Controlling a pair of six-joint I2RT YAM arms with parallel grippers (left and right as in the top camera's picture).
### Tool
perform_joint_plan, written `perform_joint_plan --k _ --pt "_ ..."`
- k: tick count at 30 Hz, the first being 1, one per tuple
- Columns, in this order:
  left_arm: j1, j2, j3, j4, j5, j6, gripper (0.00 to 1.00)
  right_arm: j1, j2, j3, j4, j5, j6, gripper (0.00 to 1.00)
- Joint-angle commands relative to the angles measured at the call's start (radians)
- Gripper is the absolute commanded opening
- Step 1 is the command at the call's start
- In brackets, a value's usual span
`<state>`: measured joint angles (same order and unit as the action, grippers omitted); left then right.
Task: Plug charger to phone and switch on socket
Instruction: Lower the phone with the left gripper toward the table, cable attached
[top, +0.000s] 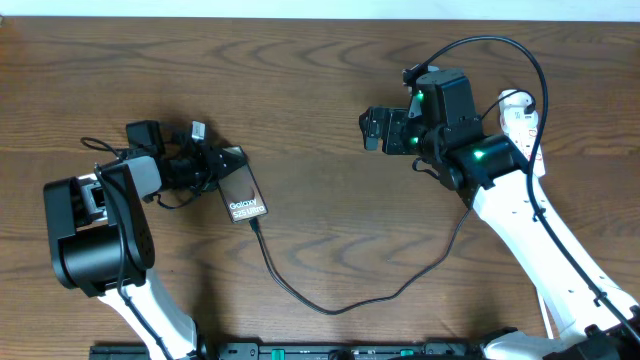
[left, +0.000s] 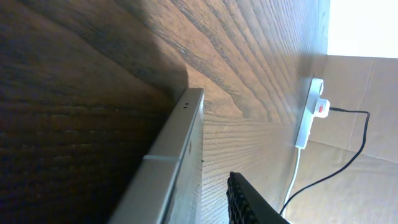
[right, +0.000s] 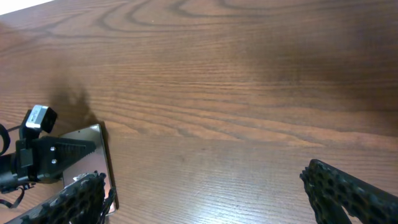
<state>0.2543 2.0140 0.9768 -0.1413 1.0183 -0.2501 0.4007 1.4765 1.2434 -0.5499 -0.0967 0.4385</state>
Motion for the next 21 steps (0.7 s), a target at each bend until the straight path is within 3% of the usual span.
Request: perform_joint_plan --k 1,12,16,21 --pt "0.002 0.019 -0.007 -0.015 -0.123 0.014 0.32 0.007 -0.002 0.006 0.0 0.01 -0.014 0.99" --pt "0.002 0.019 -0.007 -0.098 -0.256 0.014 0.38 0.007 -0.002 0.006 -0.001 0.009 -0.014 0.99" --pt "0.002 0.019 -0.007 -0.129 -0.308 0.013 0.56 0.007 -0.002 0.006 -0.003 0.009 -0.014 0.99" --pt "0.002 0.019 -0.007 -0.17 -0.376 0.013 0.61 0.007 -0.002 0.006 -0.004 0.009 -0.014 0.99"
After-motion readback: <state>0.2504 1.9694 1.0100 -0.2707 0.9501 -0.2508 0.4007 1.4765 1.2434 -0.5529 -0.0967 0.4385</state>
